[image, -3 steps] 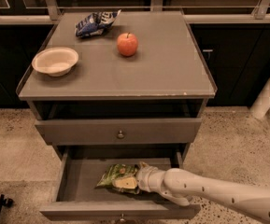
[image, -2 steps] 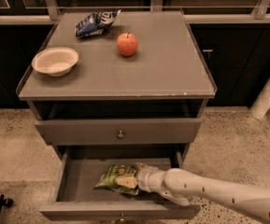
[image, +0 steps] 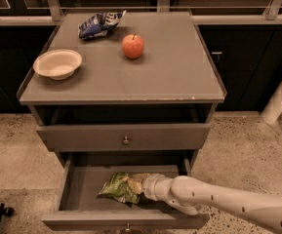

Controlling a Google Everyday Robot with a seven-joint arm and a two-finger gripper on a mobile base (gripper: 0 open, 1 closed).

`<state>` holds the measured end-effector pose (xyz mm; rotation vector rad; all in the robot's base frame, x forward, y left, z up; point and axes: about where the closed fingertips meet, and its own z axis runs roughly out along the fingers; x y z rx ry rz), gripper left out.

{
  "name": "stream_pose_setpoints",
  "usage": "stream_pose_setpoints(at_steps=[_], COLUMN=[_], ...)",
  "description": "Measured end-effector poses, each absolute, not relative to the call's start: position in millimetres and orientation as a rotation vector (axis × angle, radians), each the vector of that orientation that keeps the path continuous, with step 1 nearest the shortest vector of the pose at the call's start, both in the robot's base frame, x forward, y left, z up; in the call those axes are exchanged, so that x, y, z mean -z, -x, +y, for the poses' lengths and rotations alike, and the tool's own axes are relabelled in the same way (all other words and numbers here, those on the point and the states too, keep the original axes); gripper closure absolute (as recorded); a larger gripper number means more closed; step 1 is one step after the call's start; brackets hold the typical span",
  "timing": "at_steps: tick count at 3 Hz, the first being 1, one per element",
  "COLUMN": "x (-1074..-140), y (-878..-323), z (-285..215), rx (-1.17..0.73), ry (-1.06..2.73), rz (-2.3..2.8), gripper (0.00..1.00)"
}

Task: Pick green jalapeno chip bag from middle drawer and place on counter

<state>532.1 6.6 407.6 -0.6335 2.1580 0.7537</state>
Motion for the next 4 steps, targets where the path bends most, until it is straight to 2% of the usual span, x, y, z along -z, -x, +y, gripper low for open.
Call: stream_pose_setpoints(at_steps=[1, 2, 3, 4], x=[-407.6, -408.8, -442.4, -485.9], y=[-532.1, -531.7, -554.7, -546.1], z=[6.6, 8.6, -13.7, -28.0], rx=[-0.754, -0.78, -0.772, -0.836], ry=[0.634, 0.642, 0.694, 0.782], rz=[2.158, 2.153, 2.09, 2.091], gripper=[0.97, 1.0, 1.0, 1.0])
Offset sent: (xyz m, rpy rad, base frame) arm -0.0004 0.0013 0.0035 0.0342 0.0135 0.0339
